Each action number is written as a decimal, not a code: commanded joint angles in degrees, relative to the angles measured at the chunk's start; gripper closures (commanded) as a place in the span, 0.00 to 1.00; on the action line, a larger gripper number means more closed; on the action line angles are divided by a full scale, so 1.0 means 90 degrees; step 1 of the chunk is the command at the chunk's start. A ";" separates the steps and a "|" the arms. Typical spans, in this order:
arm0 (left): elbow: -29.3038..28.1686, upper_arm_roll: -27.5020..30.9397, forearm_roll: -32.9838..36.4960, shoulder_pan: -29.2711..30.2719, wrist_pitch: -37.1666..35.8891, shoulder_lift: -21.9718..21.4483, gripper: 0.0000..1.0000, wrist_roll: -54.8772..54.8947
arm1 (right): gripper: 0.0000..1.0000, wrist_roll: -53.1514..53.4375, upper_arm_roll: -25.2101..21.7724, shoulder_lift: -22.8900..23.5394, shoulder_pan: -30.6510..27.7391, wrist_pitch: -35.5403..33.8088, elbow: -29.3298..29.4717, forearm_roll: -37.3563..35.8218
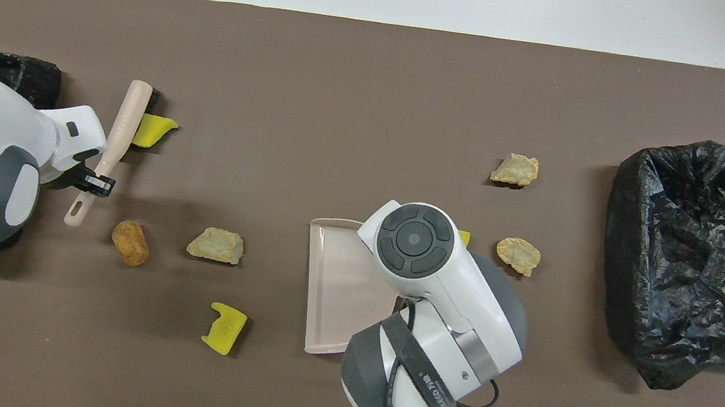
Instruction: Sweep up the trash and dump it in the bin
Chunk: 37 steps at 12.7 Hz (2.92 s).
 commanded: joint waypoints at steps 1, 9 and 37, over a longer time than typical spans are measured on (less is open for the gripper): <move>-0.0677 0.0030 0.0062 -0.0653 -0.0203 -0.0507 1.00 -0.0019 | 1.00 0.0207 0.0008 -0.0052 -0.0002 0.0188 -0.0129 -0.0135; -0.1257 0.0040 -0.1383 -0.2558 -0.1111 -0.1193 1.00 -0.0757 | 1.00 0.0637 0.0008 0.0046 -0.0061 0.0413 -0.0139 -0.0125; -0.2810 0.0059 -0.1723 -0.2537 -0.0644 -0.2337 1.00 -0.4238 | 1.00 0.0637 0.0008 0.0085 -0.0012 0.1321 -0.0578 -0.0174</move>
